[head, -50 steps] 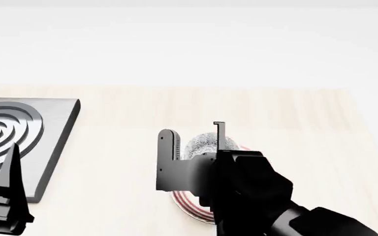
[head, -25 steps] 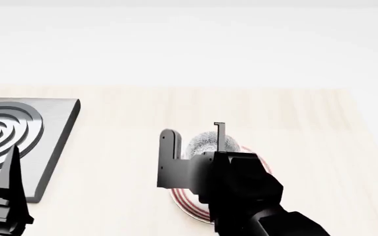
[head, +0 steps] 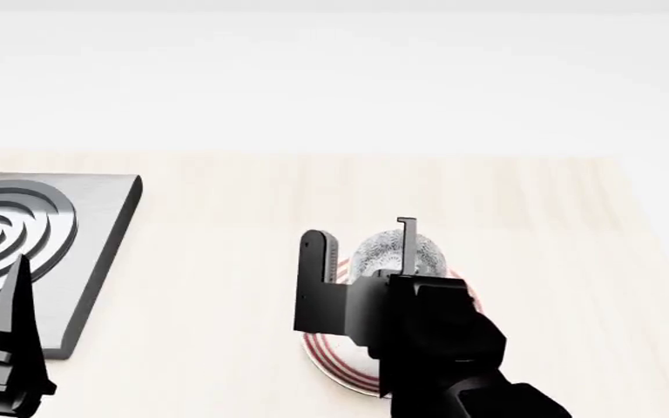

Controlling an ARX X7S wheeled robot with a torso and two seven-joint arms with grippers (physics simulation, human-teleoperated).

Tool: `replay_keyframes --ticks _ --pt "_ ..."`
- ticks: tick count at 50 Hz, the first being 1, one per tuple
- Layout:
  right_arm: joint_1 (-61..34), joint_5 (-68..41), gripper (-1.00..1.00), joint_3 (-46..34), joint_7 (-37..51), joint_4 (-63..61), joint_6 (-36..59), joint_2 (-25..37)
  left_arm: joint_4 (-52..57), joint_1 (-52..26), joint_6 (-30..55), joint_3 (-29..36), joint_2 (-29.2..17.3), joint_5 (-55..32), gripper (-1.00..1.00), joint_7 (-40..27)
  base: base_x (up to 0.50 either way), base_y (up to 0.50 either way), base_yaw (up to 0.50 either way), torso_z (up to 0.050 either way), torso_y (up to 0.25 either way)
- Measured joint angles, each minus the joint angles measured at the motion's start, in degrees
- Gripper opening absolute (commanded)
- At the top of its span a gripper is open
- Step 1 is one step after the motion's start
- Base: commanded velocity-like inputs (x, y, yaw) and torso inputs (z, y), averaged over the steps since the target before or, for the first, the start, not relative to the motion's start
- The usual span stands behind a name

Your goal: Pick the akita bowl between the plate and the ramekin and place it on the plate.

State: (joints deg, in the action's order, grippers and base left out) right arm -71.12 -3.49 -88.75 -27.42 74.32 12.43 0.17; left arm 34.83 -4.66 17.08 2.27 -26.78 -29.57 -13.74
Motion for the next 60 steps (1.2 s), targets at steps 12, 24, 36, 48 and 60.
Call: replay_keyframes --ticks 12,24,36,48,60 --pt "0.19 0.04 -1.00 0.44 0.52 0.33 0.06 -0.08 -0.70 0.17 -0.97 0.10 -0.13 -0.24 1.00 0.84 0.00 0.00 0.00 0.000 0.001" --pt "0.43 -0.26 -1.00 0.37 0.67 0.30 -0.09 -0.11 -1.37 0.36 -1.92 0.31 -0.36 0.01 1.00 1.54 0.00 0.00 0.00 0.002 -0.138" --pt "0.50 -0.41 -1.00 0.29 0.76 0.33 -0.14 -0.12 -1.43 0.21 -1.59 0.19 -0.41 -0.61 1.00 1.23 0.00 0.00 0.00 0.000 0.000" --pt "0.42 -0.15 1.00 0.32 0.93 0.35 0.09 -0.14 -1.17 0.16 -1.43 0.13 -0.55 -0.99 1.00 0.96 0.00 0.00 0.00 0.000 0.000" --pt "-0.27 0.16 1.00 0.33 1.06 0.34 0.14 -0.15 -1.11 0.26 -1.61 0.27 -0.63 -0.96 1.00 0.84 0.00 0.00 0.00 0.000 0.000"
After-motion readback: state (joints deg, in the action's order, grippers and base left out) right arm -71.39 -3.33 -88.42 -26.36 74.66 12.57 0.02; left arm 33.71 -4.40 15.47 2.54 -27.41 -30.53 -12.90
